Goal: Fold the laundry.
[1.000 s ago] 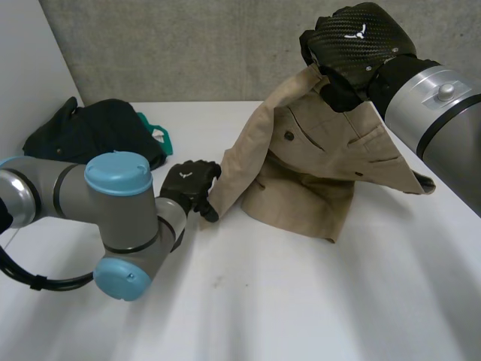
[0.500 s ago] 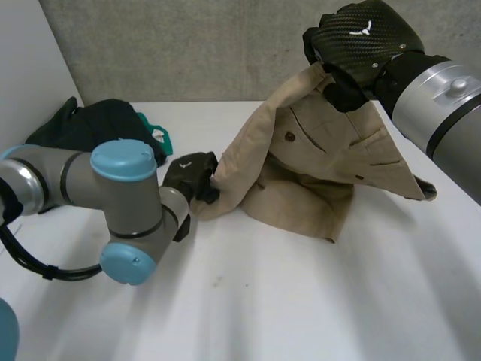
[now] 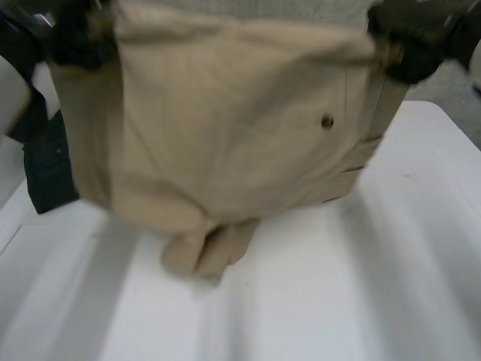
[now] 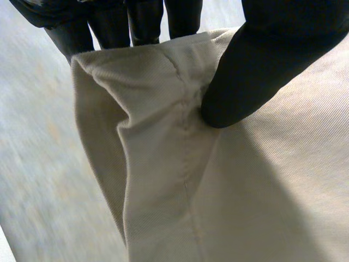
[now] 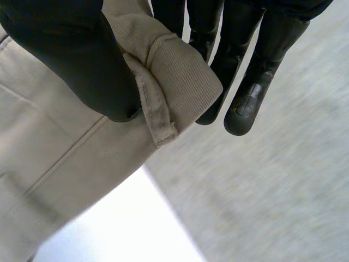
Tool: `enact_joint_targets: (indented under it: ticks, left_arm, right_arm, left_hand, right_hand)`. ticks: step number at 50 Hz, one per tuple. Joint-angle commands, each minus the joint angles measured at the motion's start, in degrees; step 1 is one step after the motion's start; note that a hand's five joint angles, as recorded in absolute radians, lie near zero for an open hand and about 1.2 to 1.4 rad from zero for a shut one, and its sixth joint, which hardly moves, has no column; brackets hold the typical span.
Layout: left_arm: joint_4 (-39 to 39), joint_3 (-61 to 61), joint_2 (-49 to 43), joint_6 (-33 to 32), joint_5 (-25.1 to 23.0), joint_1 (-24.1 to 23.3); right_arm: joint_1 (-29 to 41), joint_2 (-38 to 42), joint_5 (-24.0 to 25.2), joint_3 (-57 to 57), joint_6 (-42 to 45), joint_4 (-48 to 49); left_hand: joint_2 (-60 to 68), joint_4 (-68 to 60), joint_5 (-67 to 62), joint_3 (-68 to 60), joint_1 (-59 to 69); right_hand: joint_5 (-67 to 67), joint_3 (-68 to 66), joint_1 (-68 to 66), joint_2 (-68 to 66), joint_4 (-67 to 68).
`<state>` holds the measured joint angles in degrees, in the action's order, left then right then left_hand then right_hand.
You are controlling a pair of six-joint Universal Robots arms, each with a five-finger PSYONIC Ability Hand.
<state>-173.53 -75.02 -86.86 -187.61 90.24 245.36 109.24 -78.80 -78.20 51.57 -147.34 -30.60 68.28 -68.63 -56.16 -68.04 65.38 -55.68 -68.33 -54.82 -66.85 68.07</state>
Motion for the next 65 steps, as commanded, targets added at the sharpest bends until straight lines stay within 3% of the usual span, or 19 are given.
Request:
enact_joint_targets:
  ticks: [1,7,11,14,15,18,19,23,30,37,41,46,49,55,65]
  left_arm:
    - [5.4,2.2,-18.0,-5.0,-0.2,-0.4]
    - [5.2,12.0,-31.5,-7.6,0.1,-0.1]
    - [1.8,22.7,-39.3,-10.6,0.1,1.1]
    - [-6.4,30.8,-42.5,-13.5,0.6,1.3]
    - [-12.4,33.3,-42.5,-14.9,1.3,1.3]
    - [-22.9,34.1,-41.6,-16.0,1.8,1.0]
    - [-30.0,34.1,-40.0,-16.4,2.0,0.8]
    - [-41.1,33.7,-34.8,-16.3,2.2,0.6]
    - [-39.7,30.7,-31.5,-16.1,2.0,-1.5]
    - [-39.4,15.2,-26.8,-16.1,1.7,-1.0]
    - [-39.5,5.5,-28.0,-16.1,1.7,-1.0]
    - [-38.3,-3.2,-35.8,-16.7,1.9,-1.8]
    - [-34.9,-6.1,-38.5,-17.6,2.0,-2.2]
    - [-24.8,-11.2,-36.5,-20.0,2.6,-4.5]
    - [-3.5,-25.3,-16.0,-21.5,9.1,-6.4]
  right_arm:
    - [0.7,12.7,-2.2,0.0,6.8,-7.3]
    - [1.4,23.8,-6.0,-6.0,6.6,-3.9]
    - [3.9,30.8,-9.2,-13.8,6.0,3.2]
    - [5.3,35.0,-10.4,-22.7,5.4,12.3]
    - [5.4,36.4,-10.8,-27.3,5.2,18.1]
    - [5.7,37.2,-11.9,-33.1,4.5,27.2]
    - [5.7,37.1,-12.8,-35.8,4.1,33.3]
    - [5.8,35.0,-14.4,-37.4,3.7,43.7]
    - [6.2,32.2,-14.2,-32.9,3.6,41.9]
    - [7.8,30.9,-14.1,-23.6,3.6,35.3]
    - [7.7,31.6,-13.6,-16.0,3.8,34.6]
    - [7.7,36.3,-13.5,-6.1,5.3,34.2]
    - [7.4,37.4,-13.9,-2.4,6.9,33.2]
    - [7.4,31.4,-13.0,6.7,6.6,27.6]
    - [6.3,16.2,-7.3,25.0,8.7,9.4]
  left_hand:
    - [11.7,-11.4,-13.8,-12.0,14.6]
    - [11.7,-11.4,-13.8,-12.0,14.6]
    - [11.7,-11.4,-13.8,-12.0,14.6]
    - [11.7,-11.4,-13.8,-12.0,14.6]
    - [11.7,-11.4,-13.8,-12.0,14.6]
    - [11.7,-11.4,-13.8,-12.0,14.6]
    - [11.7,-11.4,-13.8,-12.0,14.6]
    - [11.7,-11.4,-13.8,-12.0,14.6]
    - [11.7,-11.4,-13.8,-12.0,14.6]
    - [11.7,-11.4,-13.8,-12.0,14.6]
    - [11.7,-11.4,-13.8,-12.0,14.6]
    - [11.7,-11.4,-13.8,-12.0,14.6]
    - [11.7,-11.4,-13.8,-12.0,14.6]
    - [11.7,-11.4,-13.8,-12.0,14.6]
    - [11.7,-11.4,-13.8,-12.0,14.6]
  right_hand:
    - [-14.3,-11.7,-25.2,-13.2,11.9]
    - [-14.3,-11.7,-25.2,-13.2,11.9]
    - [-14.3,-11.7,-25.2,-13.2,11.9]
    - [-14.3,-11.7,-25.2,-13.2,11.9]
    - [-14.3,-11.7,-25.2,-13.2,11.9]
    - [-14.3,-11.7,-25.2,-13.2,11.9]
    - [-14.3,-11.7,-25.2,-13.2,11.9]
    - [-14.3,-11.7,-25.2,-13.2,11.9]
    - [-14.3,-11.7,-25.2,-13.2,11.9]
    - [-14.3,-11.7,-25.2,-13.2,11.9]
    - [-14.3,-11.7,-25.2,-13.2,11.9]
    - [-14.3,-11.7,-25.2,-13.2,11.9]
    - [-14.3,-11.7,-25.2,-13.2,11.9]
    - [-14.3,-11.7,-25.2,-13.2,11.9]
    - [-14.3,-11.7,-25.2,-13.2,11.9]
